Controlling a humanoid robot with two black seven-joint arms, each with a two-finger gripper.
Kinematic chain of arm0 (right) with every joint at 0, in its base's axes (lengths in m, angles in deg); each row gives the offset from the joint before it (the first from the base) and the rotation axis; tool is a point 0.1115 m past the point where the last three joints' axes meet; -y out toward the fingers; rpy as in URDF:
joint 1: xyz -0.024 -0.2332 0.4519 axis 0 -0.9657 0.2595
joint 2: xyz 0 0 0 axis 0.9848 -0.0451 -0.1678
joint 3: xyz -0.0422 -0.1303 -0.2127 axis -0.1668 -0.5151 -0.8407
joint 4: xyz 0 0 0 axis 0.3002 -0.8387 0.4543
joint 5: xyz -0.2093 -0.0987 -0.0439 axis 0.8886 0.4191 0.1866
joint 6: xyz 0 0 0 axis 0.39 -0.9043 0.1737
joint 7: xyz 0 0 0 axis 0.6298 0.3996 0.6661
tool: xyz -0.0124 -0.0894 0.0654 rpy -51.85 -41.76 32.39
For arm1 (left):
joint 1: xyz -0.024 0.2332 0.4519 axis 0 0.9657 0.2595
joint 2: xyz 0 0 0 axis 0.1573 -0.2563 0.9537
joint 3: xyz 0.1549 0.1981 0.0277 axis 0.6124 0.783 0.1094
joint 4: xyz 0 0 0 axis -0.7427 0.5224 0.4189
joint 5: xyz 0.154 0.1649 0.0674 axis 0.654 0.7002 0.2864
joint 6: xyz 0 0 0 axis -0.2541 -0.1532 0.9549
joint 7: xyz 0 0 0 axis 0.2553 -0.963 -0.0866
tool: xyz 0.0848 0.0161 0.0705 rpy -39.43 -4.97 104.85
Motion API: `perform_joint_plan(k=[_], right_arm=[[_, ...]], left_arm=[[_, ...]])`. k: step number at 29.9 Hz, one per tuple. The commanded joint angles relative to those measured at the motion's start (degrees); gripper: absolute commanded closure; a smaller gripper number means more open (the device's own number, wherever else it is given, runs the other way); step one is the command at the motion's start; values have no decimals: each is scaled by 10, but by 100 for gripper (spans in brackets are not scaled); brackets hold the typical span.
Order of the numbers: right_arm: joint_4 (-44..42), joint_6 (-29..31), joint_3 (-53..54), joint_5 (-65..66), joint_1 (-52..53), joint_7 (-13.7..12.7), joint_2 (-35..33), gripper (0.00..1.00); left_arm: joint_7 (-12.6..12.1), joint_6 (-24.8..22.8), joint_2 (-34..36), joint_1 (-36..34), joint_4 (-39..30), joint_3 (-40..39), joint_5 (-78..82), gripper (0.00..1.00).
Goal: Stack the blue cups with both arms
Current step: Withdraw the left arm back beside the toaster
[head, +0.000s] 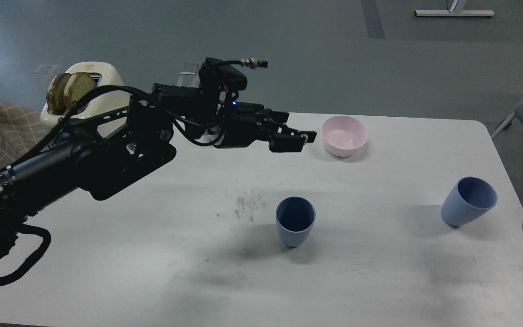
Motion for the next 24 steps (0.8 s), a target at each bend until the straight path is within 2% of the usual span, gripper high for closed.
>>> perform_joint_plan(k=[1,6,12,16,18,21,24], right_arm=[[36,0,-6,23,-23,0,-37,0],[72,0,-7,127,-38,1,-83,0],[137,0,-21,277,-75,3,-140,0],[195,0,-29,384,-112,5,-163,0],[229,0,-42,470,-143,15,-189,0],[238,0,-75,563,-171,32,-227,2],[232,0,-134,684,-174,35,-222,4]], left_arm=[[6,7,31,50,23,-77,-144,3],[6,41,54,162,37,-209,-414,2],[1,46,49,272,50,-351,-626,2],[0,45,44,311,63,-419,-688,2],[0,46,42,316,79,-443,-738,2],[0,46,42,316,105,-451,-780,2],[6,47,38,318,121,-451,-792,2]])
